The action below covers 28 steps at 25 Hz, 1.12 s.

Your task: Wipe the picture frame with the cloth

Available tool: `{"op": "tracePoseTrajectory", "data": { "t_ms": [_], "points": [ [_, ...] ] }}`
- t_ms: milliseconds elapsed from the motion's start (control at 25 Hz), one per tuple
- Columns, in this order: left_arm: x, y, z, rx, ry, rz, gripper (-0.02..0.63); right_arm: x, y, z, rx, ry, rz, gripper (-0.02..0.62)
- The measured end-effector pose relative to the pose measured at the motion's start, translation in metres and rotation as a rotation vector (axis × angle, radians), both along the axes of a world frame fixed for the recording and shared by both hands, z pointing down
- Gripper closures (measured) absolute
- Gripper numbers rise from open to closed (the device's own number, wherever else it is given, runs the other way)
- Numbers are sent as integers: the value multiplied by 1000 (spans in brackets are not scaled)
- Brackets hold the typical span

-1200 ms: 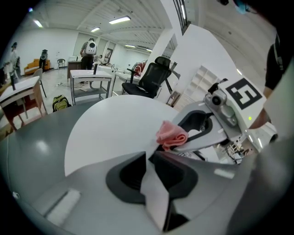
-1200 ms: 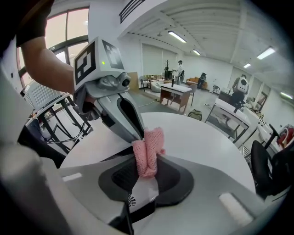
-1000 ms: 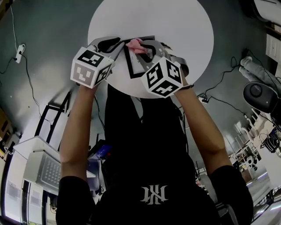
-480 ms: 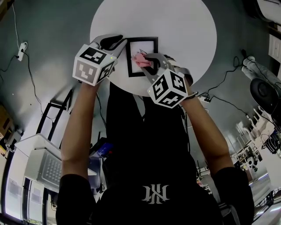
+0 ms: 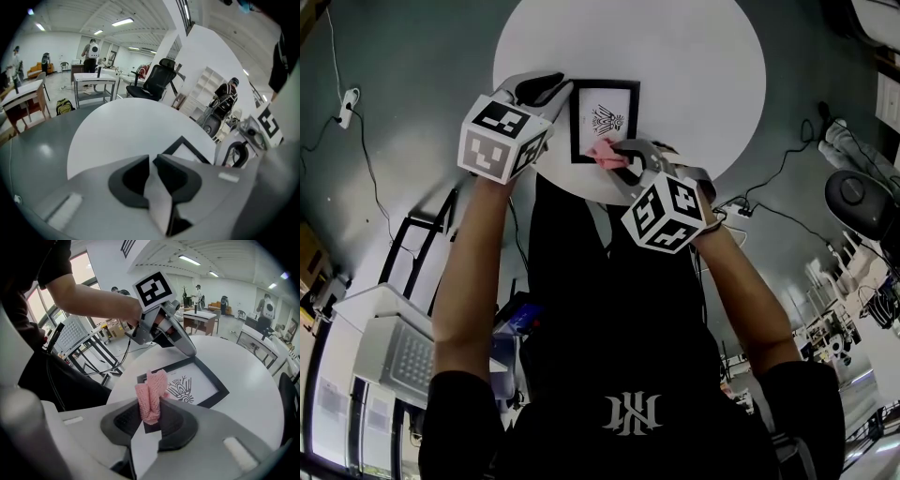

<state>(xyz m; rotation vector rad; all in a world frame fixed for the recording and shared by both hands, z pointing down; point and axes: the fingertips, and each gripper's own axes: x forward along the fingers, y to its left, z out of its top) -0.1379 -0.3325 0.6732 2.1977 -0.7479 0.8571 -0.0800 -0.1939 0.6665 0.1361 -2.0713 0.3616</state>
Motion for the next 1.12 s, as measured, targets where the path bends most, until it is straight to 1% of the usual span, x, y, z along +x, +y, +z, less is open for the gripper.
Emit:
{"op": "tracePoseTrajectory", "data": {
  "t_ms": [120, 320, 400, 480, 600, 680, 760, 840, 920, 1120],
  "points": [
    [1, -1, 1, -2, 1, 0, 554, 4, 12, -2, -23, -1, -4, 518],
    [-1, -1, 1, -1, 2, -3, 554, 5, 41, -2, -89, 10, -44, 517],
    [0, -1, 1, 1, 2, 0, 554, 5, 42, -7, -79, -4, -45, 517],
    [0, -1, 1, 6, 2, 4, 554, 3, 23, -16, -30, -34, -4, 517],
    [-1, -1, 1, 12, 2, 3, 555, 7, -28, -30, 67, -75, 114, 517],
    [0, -1, 0, 10, 4, -1, 557, 15, -64, -34, 124, -82, 190, 517],
    [0, -2, 1, 8, 6, -4, 560, 20, -93, -34, 166, -79, 237, 517],
    [0, -2, 1, 7, 8, -5, 560, 20, -114, -30, 187, -77, 262, 517],
    [0, -1, 1, 7, 8, -5, 560, 18, -126, -22, 188, -66, 265, 517],
    [1, -1, 2, 12, 10, -14, 560, 15, -124, 1, 180, -45, 234, 517]
  ]
}}
